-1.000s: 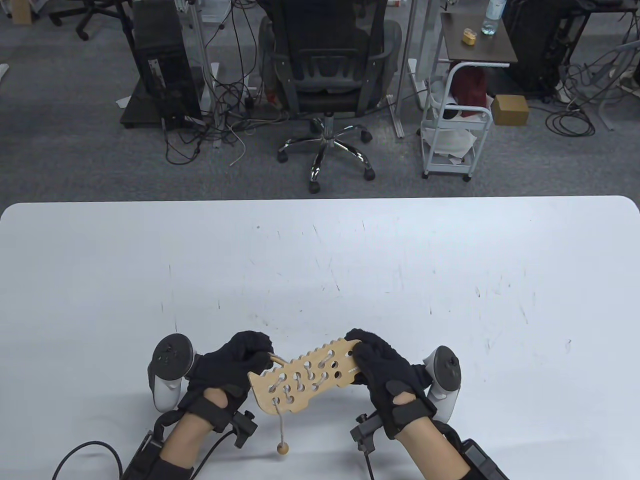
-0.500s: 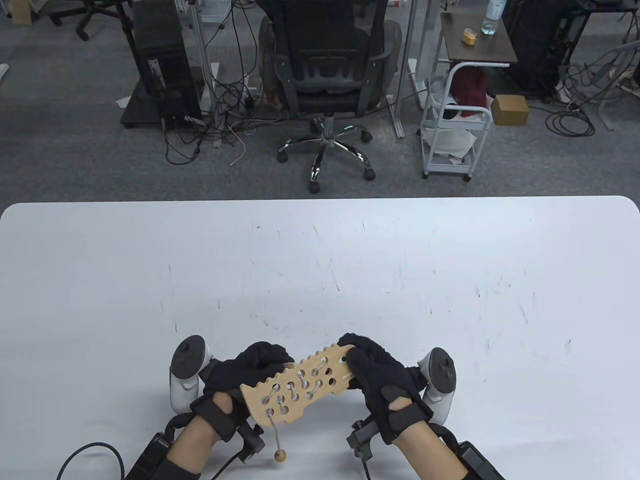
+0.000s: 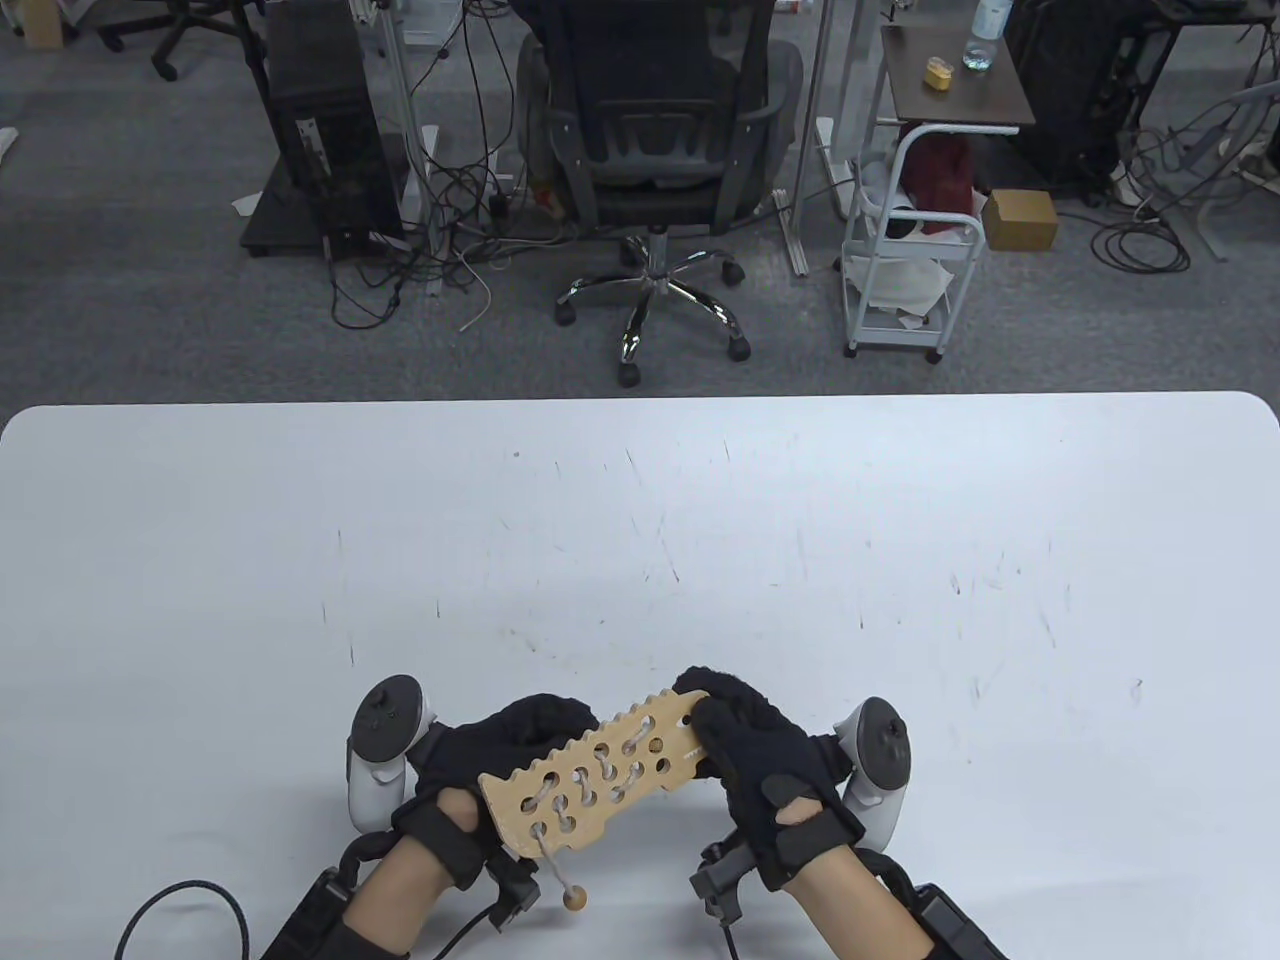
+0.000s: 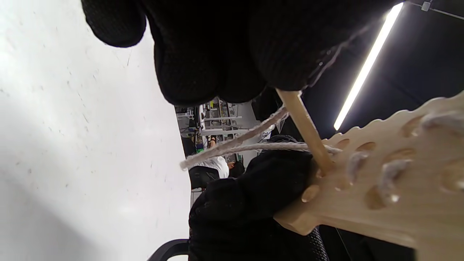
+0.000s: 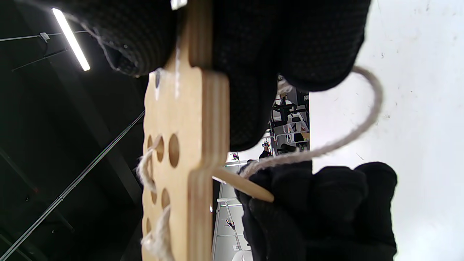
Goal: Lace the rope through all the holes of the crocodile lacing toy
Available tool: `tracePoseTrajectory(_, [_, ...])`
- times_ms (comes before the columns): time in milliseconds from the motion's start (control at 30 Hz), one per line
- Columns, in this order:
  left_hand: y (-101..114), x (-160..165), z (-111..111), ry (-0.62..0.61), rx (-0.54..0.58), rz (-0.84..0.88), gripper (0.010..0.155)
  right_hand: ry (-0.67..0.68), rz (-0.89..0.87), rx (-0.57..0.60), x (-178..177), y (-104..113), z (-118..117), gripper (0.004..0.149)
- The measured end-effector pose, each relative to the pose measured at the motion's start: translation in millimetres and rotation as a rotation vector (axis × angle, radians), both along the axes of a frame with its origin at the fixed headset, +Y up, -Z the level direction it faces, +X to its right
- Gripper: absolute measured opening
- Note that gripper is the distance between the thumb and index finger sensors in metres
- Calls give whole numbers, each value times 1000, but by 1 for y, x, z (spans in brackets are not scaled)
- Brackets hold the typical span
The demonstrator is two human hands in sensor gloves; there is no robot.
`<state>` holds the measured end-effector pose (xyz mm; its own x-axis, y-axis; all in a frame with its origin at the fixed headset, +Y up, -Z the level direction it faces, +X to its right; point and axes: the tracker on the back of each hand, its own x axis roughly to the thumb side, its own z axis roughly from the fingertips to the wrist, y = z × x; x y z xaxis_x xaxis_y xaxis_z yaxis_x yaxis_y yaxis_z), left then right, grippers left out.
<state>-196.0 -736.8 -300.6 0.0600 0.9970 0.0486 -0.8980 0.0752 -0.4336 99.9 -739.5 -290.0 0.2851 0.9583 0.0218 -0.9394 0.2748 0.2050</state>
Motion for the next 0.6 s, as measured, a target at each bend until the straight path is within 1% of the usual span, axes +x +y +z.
tracePoseTrajectory(133, [4, 5, 3, -17, 32, -9, 40, 3, 37, 9, -3, -1, 0, 48])
tracePoseTrajectory(367, [1, 10, 4, -89, -4, 73, 43, -20, 62, 17, -1, -1, -1, 48])
tracePoseTrajectory(600, [1, 15, 6, -155, -47, 146, 49, -47, 98, 34, 1, -1, -2, 48])
